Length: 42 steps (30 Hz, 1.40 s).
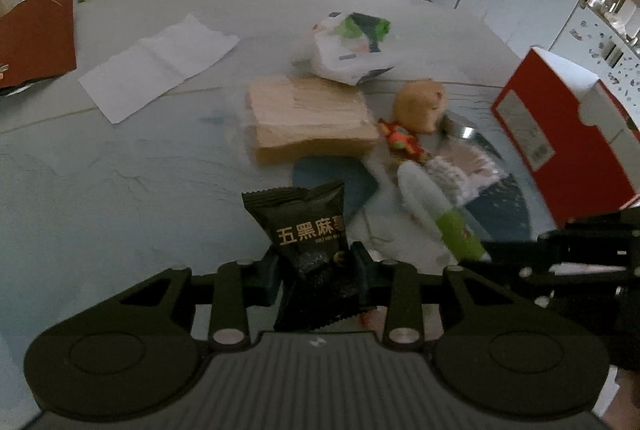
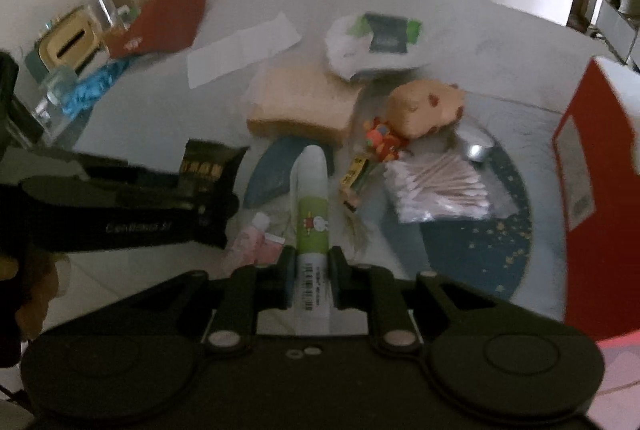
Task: Organize objects
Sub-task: 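Carry the snack packet and green tube with both tools into the shoebox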
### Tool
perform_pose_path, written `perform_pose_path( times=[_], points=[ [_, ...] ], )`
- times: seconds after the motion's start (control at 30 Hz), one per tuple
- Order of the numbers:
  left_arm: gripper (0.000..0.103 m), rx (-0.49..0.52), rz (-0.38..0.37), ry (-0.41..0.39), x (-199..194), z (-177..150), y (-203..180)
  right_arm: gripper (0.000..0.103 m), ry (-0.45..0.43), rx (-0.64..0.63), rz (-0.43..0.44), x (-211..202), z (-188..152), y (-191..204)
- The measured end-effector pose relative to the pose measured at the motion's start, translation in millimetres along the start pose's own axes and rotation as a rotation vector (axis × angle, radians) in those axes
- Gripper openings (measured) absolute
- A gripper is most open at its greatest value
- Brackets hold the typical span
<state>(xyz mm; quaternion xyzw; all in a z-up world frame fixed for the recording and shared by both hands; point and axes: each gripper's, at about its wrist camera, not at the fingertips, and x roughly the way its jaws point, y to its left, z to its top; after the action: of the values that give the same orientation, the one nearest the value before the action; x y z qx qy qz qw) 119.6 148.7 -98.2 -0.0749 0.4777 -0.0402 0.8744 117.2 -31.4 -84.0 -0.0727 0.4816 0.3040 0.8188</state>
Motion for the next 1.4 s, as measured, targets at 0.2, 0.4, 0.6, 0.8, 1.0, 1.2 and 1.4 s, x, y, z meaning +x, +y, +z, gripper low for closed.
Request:
perform_pose_path(
  times=[0.2, 0.4, 0.6, 0.8, 1.0, 1.2, 1.4],
  points=[
    [0.034, 0.014, -0.029, -0.012, -22, 2, -21, 0.016, -0.051, 0.026, 0.001, -34, 1, -13],
    [0.034, 0.037, -0.061, -0.028, -35, 10, -55, 0.016, -0.089, 0.046, -0.02, -66, -4, -34],
    [0.034, 0.084, -0.104, -0.059, -43, 20, -104, 0.016, -0.14, 0.074, -0.037, -99, -9, -69],
    [0.034, 0.123, -0.132, -0.079, -38, 33, -155, 0.016, -0.173, 0.094, -0.054, -123, -14, -111],
    [0.034, 0.157, -0.141, -0.088, -27, 43, -204, 0.016, -0.202, 0.114, -0.08, -140, -19, -157],
    [0.034, 0.193, -0.155, -0.098, -16, 55, -252, 0.016, -0.215, 0.129, -0.098, -152, -24, -198],
    [0.034, 0.226, -0.166, -0.1, -4, 69, -293, 0.016, -0.228, 0.151, -0.119, -157, -23, -235]
  ],
)
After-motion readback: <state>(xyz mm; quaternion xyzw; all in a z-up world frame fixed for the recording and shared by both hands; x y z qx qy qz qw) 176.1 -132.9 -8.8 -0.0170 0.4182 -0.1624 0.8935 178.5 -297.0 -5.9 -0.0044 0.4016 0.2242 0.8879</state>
